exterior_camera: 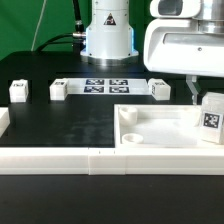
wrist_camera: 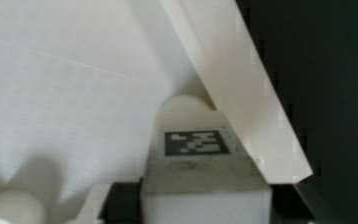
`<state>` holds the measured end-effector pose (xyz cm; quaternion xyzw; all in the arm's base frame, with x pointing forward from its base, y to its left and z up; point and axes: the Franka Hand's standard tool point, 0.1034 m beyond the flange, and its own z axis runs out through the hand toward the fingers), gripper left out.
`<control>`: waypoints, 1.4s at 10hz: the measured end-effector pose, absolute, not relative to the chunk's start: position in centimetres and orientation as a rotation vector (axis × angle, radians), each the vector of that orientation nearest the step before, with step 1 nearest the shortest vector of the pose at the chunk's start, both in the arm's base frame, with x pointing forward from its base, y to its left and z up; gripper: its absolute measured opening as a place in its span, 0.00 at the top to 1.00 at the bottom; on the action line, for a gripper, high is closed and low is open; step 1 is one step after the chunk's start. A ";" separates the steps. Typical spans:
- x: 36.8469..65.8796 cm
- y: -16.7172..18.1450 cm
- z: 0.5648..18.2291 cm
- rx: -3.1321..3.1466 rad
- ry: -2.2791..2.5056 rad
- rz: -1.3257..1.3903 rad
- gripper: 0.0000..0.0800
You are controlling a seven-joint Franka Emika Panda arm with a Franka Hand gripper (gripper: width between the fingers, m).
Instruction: Assemble one leg
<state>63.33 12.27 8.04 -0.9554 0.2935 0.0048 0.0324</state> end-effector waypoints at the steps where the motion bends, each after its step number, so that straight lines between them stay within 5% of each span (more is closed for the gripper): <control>1: 63.3 12.3 8.0 -2.873 1.087 0.023 0.63; 9: 63.4 12.9 7.9 -2.269 2.013 0.097 0.63; 11: 63.4 12.9 7.9 -2.299 1.976 0.095 0.54; 13: 63.2 13.0 7.9 -2.390 1.879 0.114 0.23; 14: 63.1 13.1 7.9 -2.506 1.732 0.111 0.20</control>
Offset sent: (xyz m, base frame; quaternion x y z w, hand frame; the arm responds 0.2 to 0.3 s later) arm -0.0051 -0.0121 0.0030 0.0045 0.0565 0.3458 0.9366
